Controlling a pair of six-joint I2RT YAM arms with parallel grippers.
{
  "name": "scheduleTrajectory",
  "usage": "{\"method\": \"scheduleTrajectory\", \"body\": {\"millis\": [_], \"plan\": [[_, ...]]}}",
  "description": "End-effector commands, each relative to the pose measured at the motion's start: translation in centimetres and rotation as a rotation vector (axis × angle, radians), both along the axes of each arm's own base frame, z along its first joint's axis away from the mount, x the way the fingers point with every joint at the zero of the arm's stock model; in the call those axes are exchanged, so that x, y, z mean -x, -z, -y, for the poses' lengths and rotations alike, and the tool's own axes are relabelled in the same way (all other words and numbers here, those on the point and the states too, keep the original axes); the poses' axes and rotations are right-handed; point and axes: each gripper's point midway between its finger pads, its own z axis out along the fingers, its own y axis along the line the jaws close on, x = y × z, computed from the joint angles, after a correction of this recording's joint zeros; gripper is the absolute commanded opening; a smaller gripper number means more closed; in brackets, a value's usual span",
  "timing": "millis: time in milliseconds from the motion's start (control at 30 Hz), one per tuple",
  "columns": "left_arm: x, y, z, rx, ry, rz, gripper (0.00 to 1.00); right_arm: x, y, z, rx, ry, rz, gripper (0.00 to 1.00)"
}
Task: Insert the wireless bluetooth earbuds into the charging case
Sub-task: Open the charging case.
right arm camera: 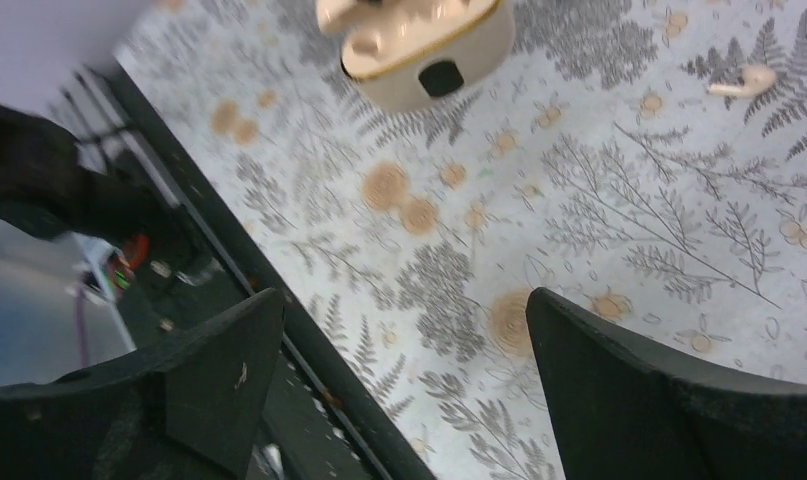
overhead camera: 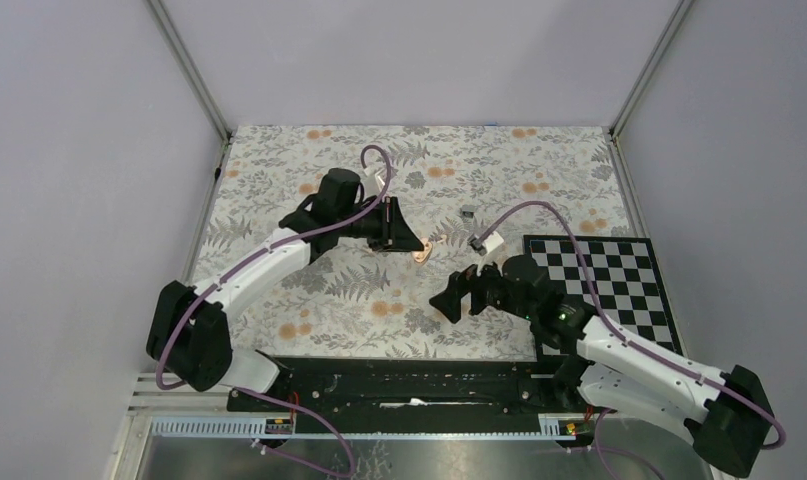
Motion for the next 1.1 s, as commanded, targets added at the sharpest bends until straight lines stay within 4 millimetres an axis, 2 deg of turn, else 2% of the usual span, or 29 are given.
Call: {"method": "scheduleTrajectory", "body": {"millis": [0, 67, 167, 333, 433, 600, 800, 1067], "plan": [[-1.1, -1.5, -0.3, 0.026, -0.046, 0.108, 0.0, -0.3, -5.5, -1.7, -0.353, 0.051, -0.075, 0.98], [-1.0, -1.8, -0.2, 0.042, -0.046, 0.109, 0.0, -0.5, -7.4, -2.2, -0.528, 0.054, -0.125, 0.97], [-0.8, -2.4, -0.3, 0.069, -0.049, 0.114, 0.0, -1.3, -8.9, -1.6, -0.701, 0.089, -0.176, 0.97], [-0.4, -3.7, -0.5, 0.143, -0.04, 0.123, 0.0, -1.6, -9.6, -1.6, -0.848, 0.093, -0.267, 0.97], [-0.2, -3.8, -0.6, 0.151, -0.038, 0.11, 0.0, -1.3, -10.6, -1.6, -0.931, 0.064, -0.269, 0.95], [0.1, -4.6, -0.5, 0.193, -0.034, 0.118, 0.0, -2.3, -10.6, -1.6, -0.948, 0.1, -0.269, 0.93], [0.3, -5.2, -0.5, 0.203, -0.028, 0.126, 0.0, -3.6, -10.5, -2.5, -0.951, 0.117, -0.287, 0.86], [0.5, -5.3, -0.3, 0.215, -0.003, 0.117, 0.0, -5.2, -10.4, -2.4, -1.047, 0.141, -0.328, 0.72]]}}
